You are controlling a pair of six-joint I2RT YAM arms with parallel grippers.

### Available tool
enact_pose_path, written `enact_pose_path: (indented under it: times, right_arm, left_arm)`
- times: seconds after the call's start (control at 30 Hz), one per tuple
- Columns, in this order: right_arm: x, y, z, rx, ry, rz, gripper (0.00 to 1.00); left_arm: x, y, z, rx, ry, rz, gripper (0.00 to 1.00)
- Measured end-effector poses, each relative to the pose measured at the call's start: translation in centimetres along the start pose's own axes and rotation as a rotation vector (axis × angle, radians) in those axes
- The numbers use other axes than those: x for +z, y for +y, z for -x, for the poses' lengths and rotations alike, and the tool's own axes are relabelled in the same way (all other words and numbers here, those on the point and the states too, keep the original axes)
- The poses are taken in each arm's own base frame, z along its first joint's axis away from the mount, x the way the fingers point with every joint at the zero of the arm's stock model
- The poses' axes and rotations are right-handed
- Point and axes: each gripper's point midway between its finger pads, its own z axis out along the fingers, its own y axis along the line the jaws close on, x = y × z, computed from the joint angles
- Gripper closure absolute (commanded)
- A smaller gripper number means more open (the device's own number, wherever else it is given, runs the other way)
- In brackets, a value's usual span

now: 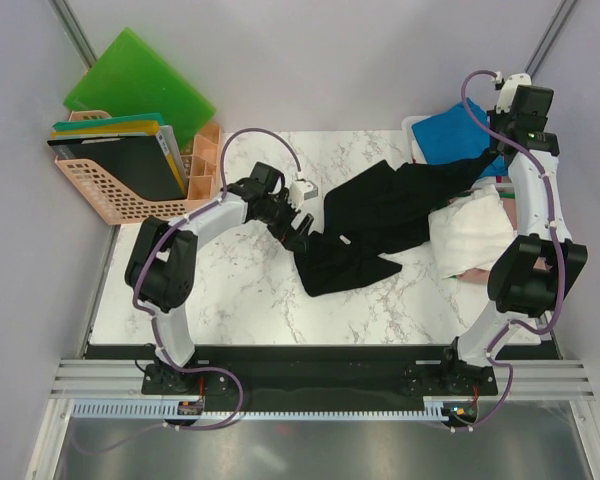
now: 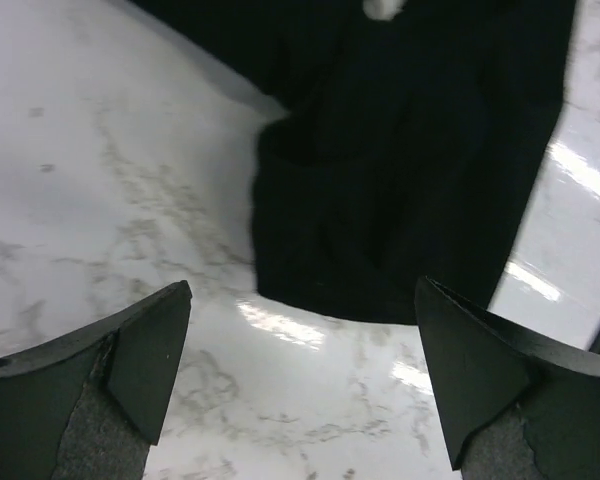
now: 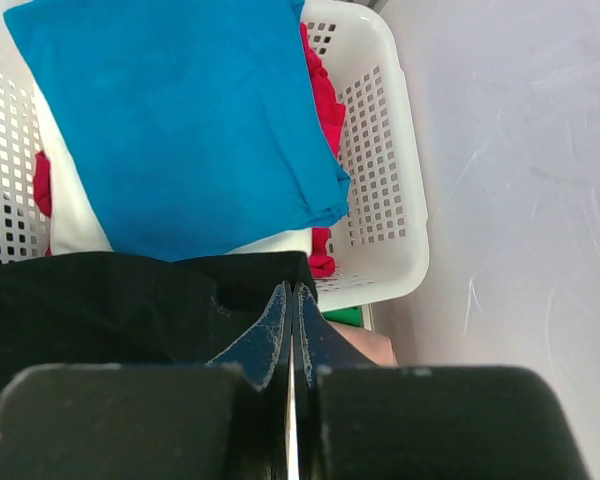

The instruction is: Fold and stack the t-shirts

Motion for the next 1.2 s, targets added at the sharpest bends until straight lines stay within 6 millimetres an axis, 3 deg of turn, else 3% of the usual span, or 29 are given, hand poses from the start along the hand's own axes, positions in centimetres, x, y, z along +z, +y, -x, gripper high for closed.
enact_pose_path:
  times: [0.17,0.37,0.5,0.67,0.97,1.2]
  right_arm:
    - [0.2,0.4,0.2,-0.001,-0.008,0.013,1.0]
    - [1.0,1.9,0.0,-0.015,0.0,0.038,1.0]
    - [1.3,2.6,-0.1,-0.025,0.006,0.047,1.0]
    - [1.4,2.5,-0.2,-0.03,0.007,0.047,1.0]
    - [1.7,3.3,-0.5,-0.036,0.006,0.057,1.0]
    - [1.7,4.1,-0.6,-0.044,0.008,0.071,1.0]
  left_arm:
    - [0.3,3.9,2.0,0.009,-0.021,0.166,0.0]
    - [2.7,6.3,2.7,-0.014,-0.02,0.187,0.0]
    - [4.2,6.1,1.3,-0.038,0.021,0.163,0.0]
    - [4.4,5.8,1.2,-0.03,0.024,0.164,0.0]
    - [1.8,4.6,-0.8,-0.038,0.041,0.175,0.0]
    - [0.5,3.0,-0.2,-0.024,0.011,0.149,0.0]
